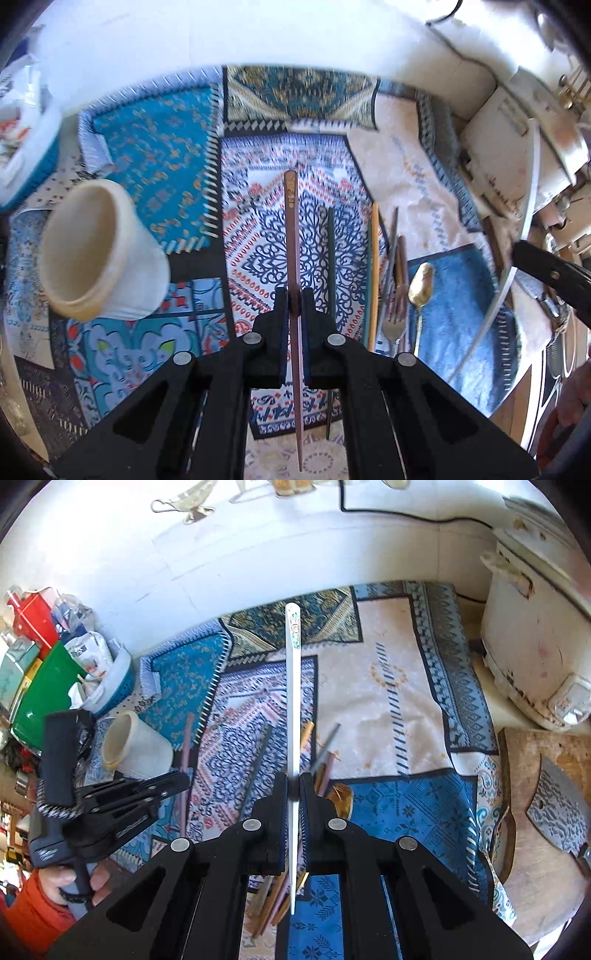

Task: Organize utensils
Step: 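Carry both held chopsticks over the white cup and lower them in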

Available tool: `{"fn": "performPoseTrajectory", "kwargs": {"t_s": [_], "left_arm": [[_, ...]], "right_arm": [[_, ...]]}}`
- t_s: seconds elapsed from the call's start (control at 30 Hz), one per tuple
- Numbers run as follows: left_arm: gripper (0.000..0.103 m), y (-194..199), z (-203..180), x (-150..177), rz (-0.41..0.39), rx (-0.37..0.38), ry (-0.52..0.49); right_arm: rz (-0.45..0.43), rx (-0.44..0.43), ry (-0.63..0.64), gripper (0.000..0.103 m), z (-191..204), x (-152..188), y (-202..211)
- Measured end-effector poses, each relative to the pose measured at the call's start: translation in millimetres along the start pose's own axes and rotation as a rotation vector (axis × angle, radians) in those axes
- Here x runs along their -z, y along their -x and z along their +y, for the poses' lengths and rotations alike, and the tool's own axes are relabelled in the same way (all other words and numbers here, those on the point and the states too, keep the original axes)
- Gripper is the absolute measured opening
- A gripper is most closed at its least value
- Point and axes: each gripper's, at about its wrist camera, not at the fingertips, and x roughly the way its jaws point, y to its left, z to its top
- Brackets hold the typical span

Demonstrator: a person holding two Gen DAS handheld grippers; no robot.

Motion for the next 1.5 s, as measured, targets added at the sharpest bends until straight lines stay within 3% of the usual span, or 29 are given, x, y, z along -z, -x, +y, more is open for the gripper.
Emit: {"fn": "performPoseTrajectory", "kwargs": {"t_s": [0.63, 0.83, 1.1, 1.5], "left_arm": [[0.004, 150, 63, -22, -0.396, -0.086, 0.138], [0.004, 180, 88, -33, -0.497, -0.119, 0.179], [0.004, 188, 119, -48, -0.562, -0.158, 0.257], [0.004, 150, 147, -76, -0.595, -0.237, 0.313]], "right_arm": [[-0.138, -0.109, 0.153, 0.006, 91, -46, 14], [-0.176, -0.167, 0.196, 0.006, 128, -67, 12], [-0.197, -0.223, 0.251, 0.006, 173, -89, -7], [-0.159, -0.258, 0.28, 0.006, 207, -102, -57]]}}
